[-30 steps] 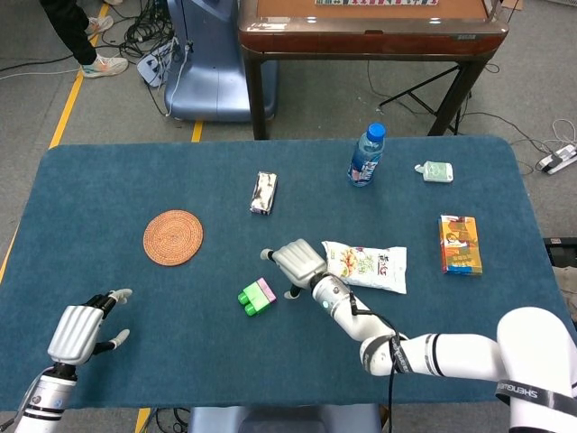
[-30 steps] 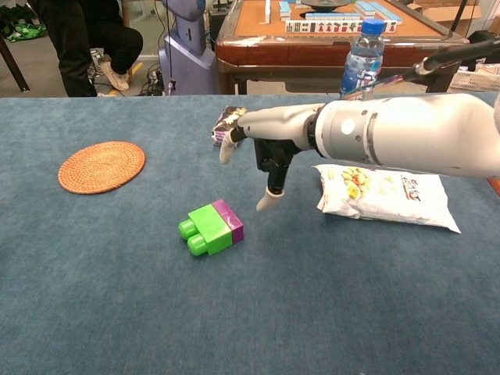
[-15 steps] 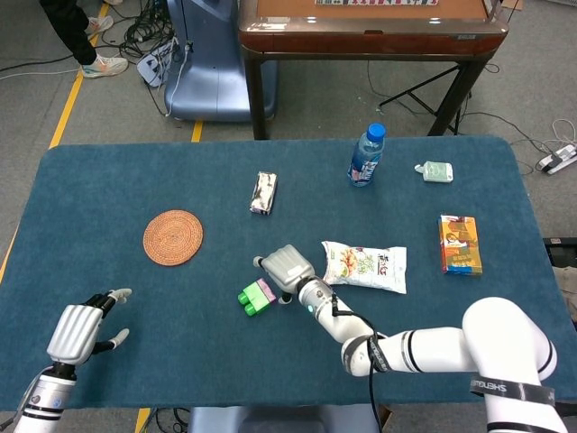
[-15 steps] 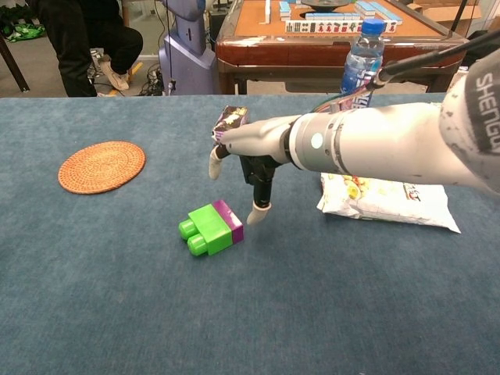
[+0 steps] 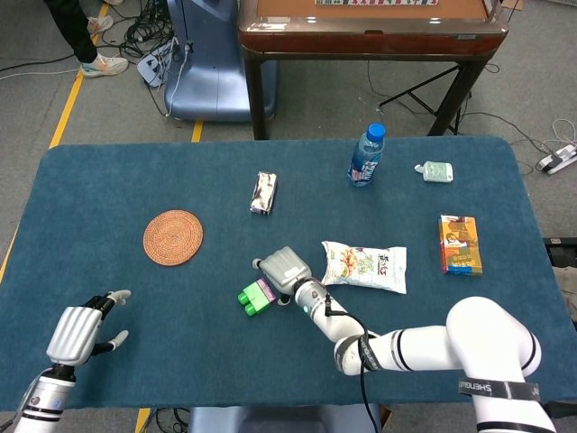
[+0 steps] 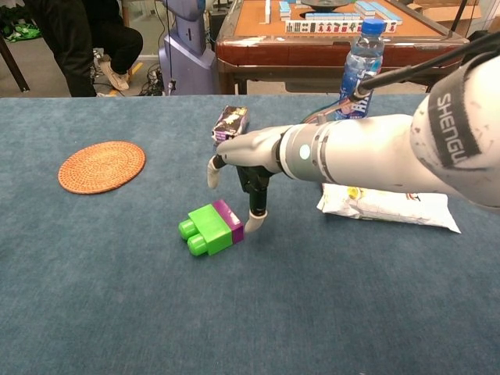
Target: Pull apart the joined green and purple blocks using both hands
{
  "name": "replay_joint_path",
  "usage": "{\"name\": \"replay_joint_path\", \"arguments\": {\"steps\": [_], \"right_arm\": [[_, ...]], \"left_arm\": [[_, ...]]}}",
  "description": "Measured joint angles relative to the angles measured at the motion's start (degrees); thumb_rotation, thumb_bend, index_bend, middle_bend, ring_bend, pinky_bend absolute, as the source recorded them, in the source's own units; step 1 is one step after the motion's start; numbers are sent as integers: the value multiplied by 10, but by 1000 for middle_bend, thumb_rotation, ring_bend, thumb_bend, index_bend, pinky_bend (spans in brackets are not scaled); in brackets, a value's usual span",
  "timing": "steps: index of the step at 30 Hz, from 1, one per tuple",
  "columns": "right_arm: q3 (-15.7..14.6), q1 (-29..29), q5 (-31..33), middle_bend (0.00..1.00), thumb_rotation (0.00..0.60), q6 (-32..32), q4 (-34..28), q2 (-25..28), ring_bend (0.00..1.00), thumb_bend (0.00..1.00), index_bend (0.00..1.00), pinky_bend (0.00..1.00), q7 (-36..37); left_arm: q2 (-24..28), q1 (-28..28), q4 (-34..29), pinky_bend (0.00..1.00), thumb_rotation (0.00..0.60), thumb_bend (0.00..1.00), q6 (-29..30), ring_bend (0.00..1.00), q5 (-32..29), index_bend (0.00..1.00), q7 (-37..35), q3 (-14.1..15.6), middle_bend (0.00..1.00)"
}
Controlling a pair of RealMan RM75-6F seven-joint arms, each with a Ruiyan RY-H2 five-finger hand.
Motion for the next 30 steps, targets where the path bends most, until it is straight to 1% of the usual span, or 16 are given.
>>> {"name": "replay_joint_path", "arguments": {"steps": [13, 23, 30], "right_arm": [[-9, 13, 3, 979, 600, -10, 21, -12, 1000, 0, 209, 1000, 15], [-16, 20, 2, 980, 600, -14, 23, -12, 1000, 0, 209, 1000, 24], [-20, 24, 8, 982, 600, -15, 28, -15, 1000, 0, 246, 1000, 26]], "left_arm": [[-2, 2, 6, 691, 600, 230, -2, 416, -2, 307, -4, 2, 377], [-5, 2, 10, 691, 600, 230, -5, 416, -1, 307, -5, 5, 377], [-6, 3, 10, 691, 600, 230, -4, 416, -1, 306, -6, 5, 377]]}}
